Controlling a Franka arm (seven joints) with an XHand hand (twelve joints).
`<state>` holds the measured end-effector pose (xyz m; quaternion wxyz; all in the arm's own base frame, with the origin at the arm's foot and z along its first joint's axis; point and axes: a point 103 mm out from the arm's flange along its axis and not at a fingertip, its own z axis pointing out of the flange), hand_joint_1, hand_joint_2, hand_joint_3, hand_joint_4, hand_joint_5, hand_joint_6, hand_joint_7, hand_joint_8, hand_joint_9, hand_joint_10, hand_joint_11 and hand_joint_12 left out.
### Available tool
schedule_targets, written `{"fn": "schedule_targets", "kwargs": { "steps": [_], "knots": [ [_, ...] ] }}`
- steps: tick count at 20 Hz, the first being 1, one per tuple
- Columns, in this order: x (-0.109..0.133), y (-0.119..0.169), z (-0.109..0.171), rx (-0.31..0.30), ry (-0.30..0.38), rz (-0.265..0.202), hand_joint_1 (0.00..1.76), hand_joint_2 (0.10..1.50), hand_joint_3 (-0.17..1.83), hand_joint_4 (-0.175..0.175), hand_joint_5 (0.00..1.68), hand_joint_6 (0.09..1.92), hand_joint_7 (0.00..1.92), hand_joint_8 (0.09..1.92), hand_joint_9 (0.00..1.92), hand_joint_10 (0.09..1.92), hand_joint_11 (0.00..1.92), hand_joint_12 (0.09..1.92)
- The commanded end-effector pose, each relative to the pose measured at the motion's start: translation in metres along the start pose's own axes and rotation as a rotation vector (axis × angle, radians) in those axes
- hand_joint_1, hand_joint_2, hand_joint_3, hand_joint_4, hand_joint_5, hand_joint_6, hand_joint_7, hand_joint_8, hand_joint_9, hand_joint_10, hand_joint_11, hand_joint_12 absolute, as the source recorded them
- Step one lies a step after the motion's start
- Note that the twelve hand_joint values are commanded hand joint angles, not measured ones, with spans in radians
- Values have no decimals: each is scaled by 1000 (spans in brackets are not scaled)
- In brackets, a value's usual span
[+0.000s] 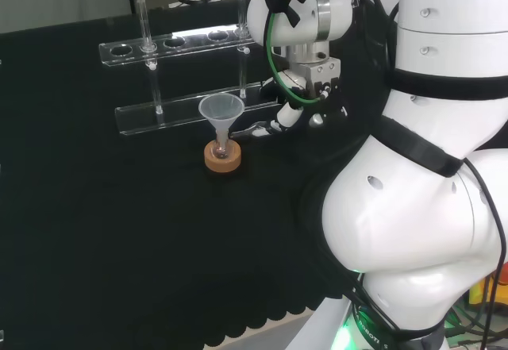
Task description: Pick up the weighing funnel.
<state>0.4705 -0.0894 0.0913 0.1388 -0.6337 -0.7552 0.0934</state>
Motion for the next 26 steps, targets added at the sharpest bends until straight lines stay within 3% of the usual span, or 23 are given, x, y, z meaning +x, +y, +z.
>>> {"fn": "schedule_targets", "kwargs": {
  "steps": [1, 13, 26],
  "knots": [
    [2, 8, 8, -4, 9, -12, 894, 603, 634, -63, 516, 87, 442, 723, 620, 620, 368, 1319],
    [5, 16, 19, -4, 19, -25, 908, 591, 664, -61, 548, 103, 479, 718, 649, 594, 387, 1299],
    [11, 25, 26, 26, -31, -31, 909, 586, 675, -57, 571, 124, 495, 720, 658, 586, 390, 1298]
  ]
}}
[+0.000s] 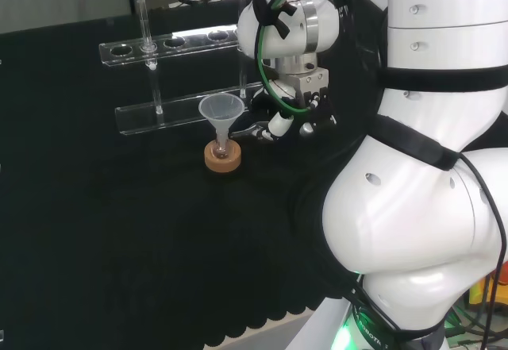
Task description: Pick up the weighing funnel.
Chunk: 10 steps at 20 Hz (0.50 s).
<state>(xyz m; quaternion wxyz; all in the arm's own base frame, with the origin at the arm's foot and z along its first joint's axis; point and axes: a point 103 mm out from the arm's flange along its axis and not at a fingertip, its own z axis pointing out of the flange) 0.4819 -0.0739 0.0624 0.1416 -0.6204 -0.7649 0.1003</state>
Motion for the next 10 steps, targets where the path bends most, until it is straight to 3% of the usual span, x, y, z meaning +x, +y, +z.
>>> {"fn": "schedule_targets", "kwargs": {
  "steps": [1, 10],
  "knots": [
    [0, 2, 2, 11, -28, 1, 909, 586, 676, -57, 573, 126, 496, 719, 658, 586, 390, 1298],
    [1, 3, 1, 19, -72, 16, 910, 583, 681, -52, 612, 157, 497, 718, 661, 581, 391, 1296]
  ]
}}
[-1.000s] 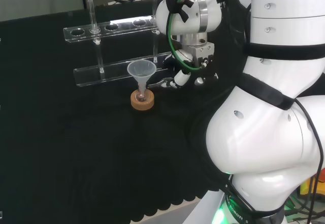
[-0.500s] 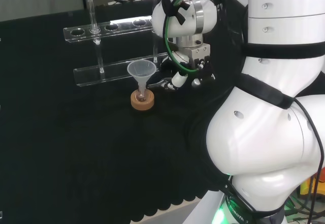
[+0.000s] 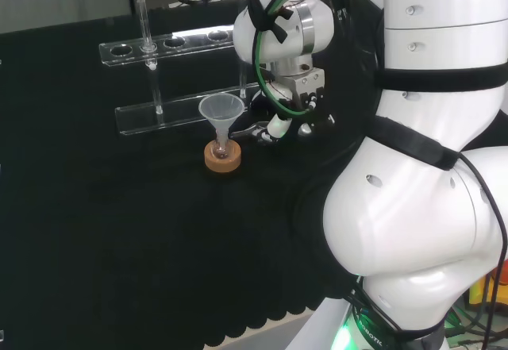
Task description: Pick up the weighing funnel.
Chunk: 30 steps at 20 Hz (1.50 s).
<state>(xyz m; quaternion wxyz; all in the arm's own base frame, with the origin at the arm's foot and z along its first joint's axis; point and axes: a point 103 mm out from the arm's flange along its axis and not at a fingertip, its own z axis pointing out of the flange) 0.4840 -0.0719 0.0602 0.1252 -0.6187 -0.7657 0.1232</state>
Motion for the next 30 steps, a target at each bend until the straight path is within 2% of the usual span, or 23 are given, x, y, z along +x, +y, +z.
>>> {"fn": "schedule_targets", "kwargs": {
  "steps": [1, 3, 7, 10, 30],
  "knots": [
    [0, 0, 0, 6, -21, 12, 910, 583, 681, -50, 626, 165, 498, 718, 662, 581, 391, 1296],
    [0, 0, 1, 8, -26, 18, 910, 584, 682, -45, 642, 235, 502, 712, 668, 571, 394, 1290],
    [-1, 1, 2, 6, -23, 23, 910, 583, 688, -37, 563, 629, 528, 716, 703, 556, 425, 1286],
    [-2, 1, 2, 5, -25, 31, 911, 582, 693, -39, 537, 723, 571, 729, 724, 558, 437, 1284],
    [-2, 3, 9, 1, 1, 48, 914, 577, 698, -54, 442, 715, 631, 768, 764, 570, 451, 1285]
  ]
}}
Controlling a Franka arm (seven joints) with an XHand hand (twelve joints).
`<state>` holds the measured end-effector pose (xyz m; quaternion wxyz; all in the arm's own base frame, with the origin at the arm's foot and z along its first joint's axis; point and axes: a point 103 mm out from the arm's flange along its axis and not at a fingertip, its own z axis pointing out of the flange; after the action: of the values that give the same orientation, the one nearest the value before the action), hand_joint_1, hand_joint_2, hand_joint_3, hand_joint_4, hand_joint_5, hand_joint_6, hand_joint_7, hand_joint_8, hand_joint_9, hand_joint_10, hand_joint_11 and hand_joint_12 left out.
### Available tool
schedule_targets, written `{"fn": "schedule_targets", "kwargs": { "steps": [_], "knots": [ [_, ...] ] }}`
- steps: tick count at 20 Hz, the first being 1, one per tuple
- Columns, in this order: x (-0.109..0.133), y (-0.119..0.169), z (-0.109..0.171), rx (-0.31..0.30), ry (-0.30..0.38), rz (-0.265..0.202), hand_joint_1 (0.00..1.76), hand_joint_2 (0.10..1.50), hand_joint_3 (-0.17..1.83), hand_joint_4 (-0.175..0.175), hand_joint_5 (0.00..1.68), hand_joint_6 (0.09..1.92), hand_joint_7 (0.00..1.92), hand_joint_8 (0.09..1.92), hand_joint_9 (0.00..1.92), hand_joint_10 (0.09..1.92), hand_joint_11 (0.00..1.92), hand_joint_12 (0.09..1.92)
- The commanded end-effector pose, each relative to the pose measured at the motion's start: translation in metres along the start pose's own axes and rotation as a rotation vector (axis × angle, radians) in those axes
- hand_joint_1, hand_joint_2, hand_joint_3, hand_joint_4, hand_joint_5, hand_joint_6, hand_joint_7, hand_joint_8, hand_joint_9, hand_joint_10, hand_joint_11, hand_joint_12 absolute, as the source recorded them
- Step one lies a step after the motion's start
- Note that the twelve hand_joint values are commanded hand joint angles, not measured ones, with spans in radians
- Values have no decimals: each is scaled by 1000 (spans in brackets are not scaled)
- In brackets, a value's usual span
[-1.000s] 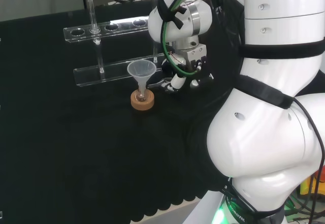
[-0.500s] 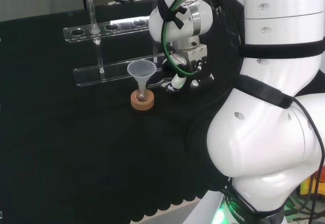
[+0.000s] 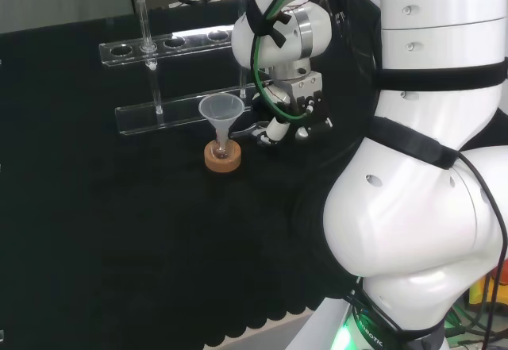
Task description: Pick up the weighing funnel.
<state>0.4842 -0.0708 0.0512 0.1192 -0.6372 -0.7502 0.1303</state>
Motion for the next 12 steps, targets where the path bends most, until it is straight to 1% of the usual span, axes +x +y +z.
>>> {"fn": "schedule_targets", "kwargs": {
  "steps": [1, 7, 12],
  "knots": [
    [-3, 0, 1, -3, 8, -2, 914, 577, 698, -54, 443, 715, 633, 769, 764, 570, 451, 1285],
    [1, 1, 1, 1, -7, -4, 913, 579, 700, -43, 478, 729, 651, 780, 773, 573, 458, 1286],
    [1, 2, 3, 4, -1, -8, 914, 581, 701, -35, 500, 741, 667, 784, 780, 574, 465, 1285]
  ]
}}
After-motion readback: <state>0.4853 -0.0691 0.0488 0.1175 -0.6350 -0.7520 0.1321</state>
